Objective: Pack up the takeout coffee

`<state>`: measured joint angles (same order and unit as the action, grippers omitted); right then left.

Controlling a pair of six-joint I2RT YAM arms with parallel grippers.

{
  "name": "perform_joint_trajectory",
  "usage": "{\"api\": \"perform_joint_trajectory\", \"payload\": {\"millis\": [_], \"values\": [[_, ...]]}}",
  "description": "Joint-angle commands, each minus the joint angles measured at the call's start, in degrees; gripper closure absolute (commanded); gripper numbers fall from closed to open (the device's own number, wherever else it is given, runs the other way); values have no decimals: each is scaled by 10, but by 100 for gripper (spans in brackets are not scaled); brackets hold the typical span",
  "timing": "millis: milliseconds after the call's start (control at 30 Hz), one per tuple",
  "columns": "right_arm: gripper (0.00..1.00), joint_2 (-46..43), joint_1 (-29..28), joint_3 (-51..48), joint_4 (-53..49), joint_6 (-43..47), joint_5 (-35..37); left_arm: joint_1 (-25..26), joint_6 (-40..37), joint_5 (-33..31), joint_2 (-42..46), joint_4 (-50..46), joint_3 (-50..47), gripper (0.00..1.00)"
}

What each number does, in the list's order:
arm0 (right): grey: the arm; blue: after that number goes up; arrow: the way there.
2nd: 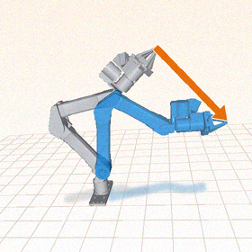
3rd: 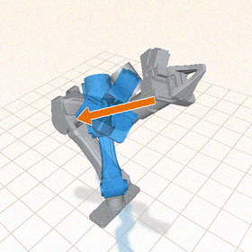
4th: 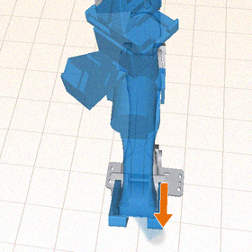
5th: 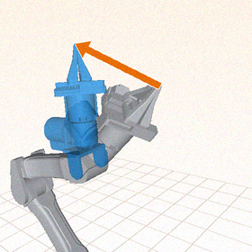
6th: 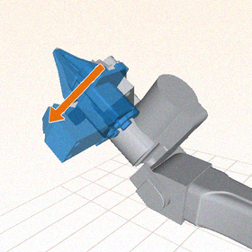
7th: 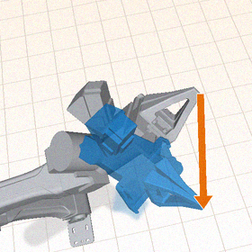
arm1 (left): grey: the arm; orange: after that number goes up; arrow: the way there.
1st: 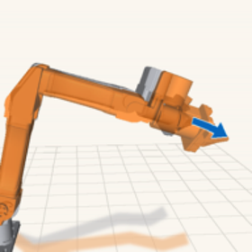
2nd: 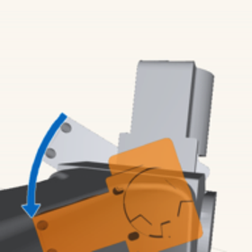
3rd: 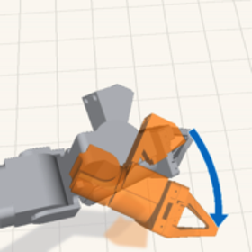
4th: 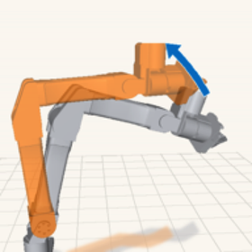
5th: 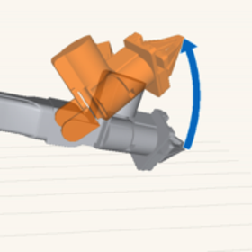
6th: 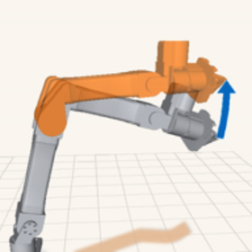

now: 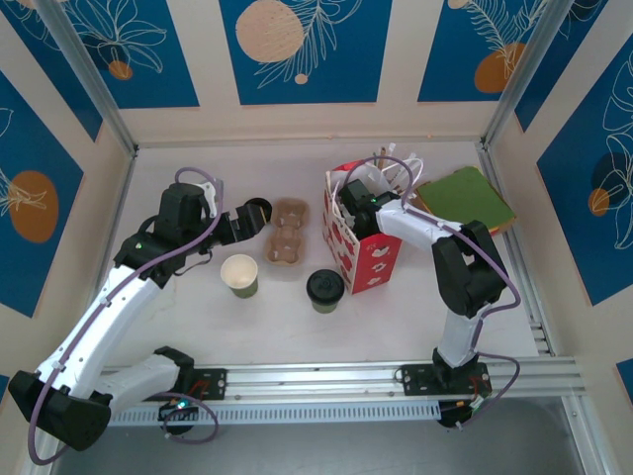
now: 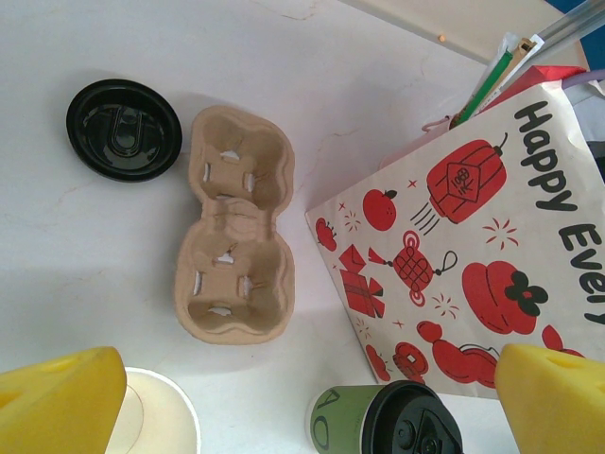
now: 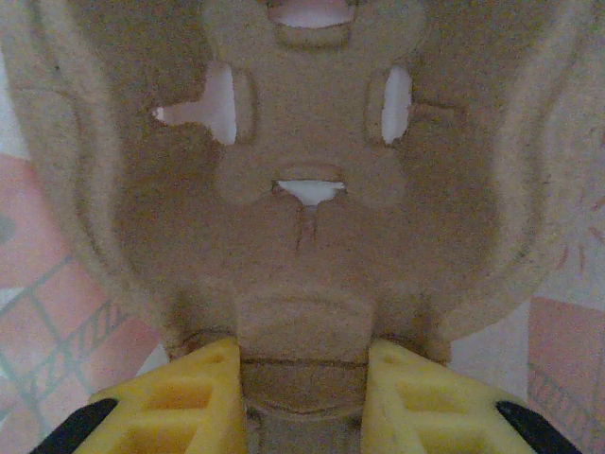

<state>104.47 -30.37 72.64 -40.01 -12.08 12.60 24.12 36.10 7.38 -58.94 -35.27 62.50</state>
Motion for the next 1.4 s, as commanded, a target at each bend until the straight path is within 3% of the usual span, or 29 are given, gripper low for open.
{"api": "perform_joint_trajectory", "payload": {"millis": [0,1367], "values": [[71,34,-4,-9,-16,-11,-23,-4,3,-2,7,-6,0,0],[71,49,-5,-21,-17,-24,-16,-4,-10,3,7,-17,3,0]]}}
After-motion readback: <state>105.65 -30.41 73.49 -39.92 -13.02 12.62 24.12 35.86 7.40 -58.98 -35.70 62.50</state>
